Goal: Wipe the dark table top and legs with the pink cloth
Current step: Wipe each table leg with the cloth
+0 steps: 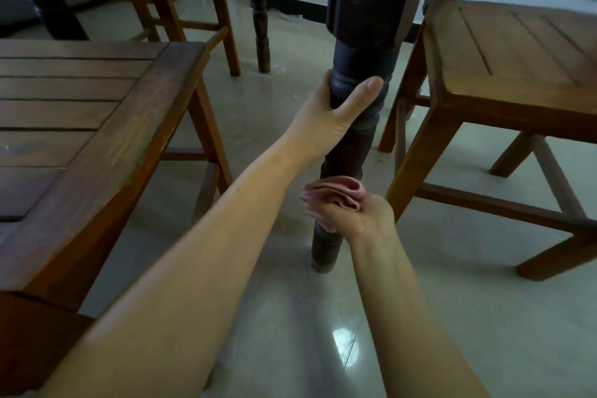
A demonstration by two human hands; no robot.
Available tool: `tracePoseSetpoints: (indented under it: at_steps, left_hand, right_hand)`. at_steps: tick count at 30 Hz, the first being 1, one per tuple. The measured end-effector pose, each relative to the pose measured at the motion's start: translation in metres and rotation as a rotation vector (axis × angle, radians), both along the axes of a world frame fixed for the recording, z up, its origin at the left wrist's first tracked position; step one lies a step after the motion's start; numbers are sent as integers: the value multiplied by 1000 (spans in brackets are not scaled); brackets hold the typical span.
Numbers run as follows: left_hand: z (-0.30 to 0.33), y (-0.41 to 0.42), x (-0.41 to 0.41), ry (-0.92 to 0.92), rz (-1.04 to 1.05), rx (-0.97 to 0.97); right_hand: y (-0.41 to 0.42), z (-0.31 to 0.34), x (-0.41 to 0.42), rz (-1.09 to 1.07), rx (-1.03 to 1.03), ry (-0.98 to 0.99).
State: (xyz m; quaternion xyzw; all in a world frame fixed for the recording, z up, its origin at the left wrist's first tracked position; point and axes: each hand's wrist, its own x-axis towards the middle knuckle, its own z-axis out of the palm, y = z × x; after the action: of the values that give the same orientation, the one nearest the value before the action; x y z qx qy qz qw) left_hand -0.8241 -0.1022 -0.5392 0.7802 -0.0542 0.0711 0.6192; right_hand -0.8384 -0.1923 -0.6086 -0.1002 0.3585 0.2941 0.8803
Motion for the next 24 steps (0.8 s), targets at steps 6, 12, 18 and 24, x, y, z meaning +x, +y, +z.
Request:
tracePoseSetpoints:
  at_steps: [6,12,18,24]
  left_hand:
    - [1,0,-1,-12,5,27]
    - [3,2,0,0,7,68]
    - [1,4,1,22,-48,34]
    - [-1,0,0,1,7,8]
  right_hand:
    - [-9,34,-2,29,-6,21]
    - [-35,101,-28,45,-240,-483]
    - [-44,78,-43,235,-1301,-886]
    - [25,24,-26,-97,-1378,-1184]
